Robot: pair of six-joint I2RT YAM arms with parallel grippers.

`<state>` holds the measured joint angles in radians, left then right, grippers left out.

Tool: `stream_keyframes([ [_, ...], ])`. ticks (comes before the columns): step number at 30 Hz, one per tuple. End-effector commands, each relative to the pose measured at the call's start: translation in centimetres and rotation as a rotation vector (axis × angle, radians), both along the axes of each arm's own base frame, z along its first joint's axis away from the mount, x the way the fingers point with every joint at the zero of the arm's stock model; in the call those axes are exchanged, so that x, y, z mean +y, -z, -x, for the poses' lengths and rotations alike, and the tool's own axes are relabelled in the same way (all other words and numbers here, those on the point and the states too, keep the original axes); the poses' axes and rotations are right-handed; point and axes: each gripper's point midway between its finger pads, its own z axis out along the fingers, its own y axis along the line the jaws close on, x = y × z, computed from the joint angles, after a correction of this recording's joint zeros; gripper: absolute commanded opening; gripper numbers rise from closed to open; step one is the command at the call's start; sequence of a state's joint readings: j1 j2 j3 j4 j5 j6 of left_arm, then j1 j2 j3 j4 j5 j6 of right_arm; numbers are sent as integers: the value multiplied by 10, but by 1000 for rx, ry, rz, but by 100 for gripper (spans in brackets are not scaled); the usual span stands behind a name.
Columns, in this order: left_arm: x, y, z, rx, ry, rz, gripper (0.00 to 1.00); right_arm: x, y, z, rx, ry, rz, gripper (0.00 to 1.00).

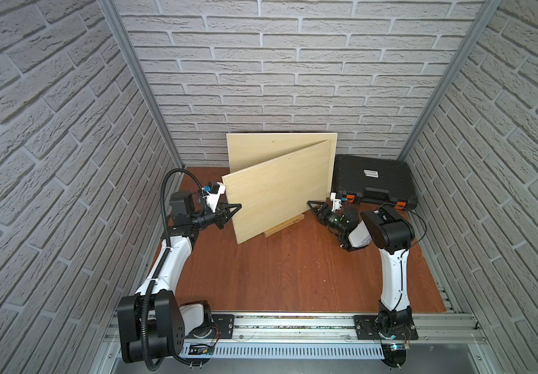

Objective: Disassemble the easel
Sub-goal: Pick up the drawing board from the easel.

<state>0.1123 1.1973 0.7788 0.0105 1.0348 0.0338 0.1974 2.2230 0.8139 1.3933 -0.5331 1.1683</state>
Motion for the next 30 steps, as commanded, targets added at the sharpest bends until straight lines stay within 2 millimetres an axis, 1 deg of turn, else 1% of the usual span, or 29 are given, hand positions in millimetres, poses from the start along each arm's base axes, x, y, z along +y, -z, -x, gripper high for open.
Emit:
stream_keyframes([
  [1,42,71,-16,154,-233,-190,0,4,-9,-10,-28,52,-11,75],
  [4,41,70,-16,156,-230,-183,0,4,-26,-17,-67,82,-22,72],
  [12,34,65,-12,168,-198,-138,0,11,-82,-33,-181,116,-75,70],
  [15,30,62,-9,173,-186,-118,0,13,-108,-36,-229,119,-102,70],
  [17,28,60,-6,172,-175,-109,0,14,-122,-37,-255,119,-115,70],
  [22,23,55,-3,168,-155,-96,0,12,-148,-39,-304,128,-138,69],
  [25,18,50,0,163,-134,-77,0,13,-160,-39,-330,124,-145,69],
  [26,16,48,1,161,-125,-66,0,13,-161,-39,-331,124,-146,69],
  [29,10,35,4,146,-99,-25,0,13,-159,-42,-325,127,-153,68],
  [30,9,30,5,138,-90,-11,0,12,-154,-43,-312,133,-155,68],
])
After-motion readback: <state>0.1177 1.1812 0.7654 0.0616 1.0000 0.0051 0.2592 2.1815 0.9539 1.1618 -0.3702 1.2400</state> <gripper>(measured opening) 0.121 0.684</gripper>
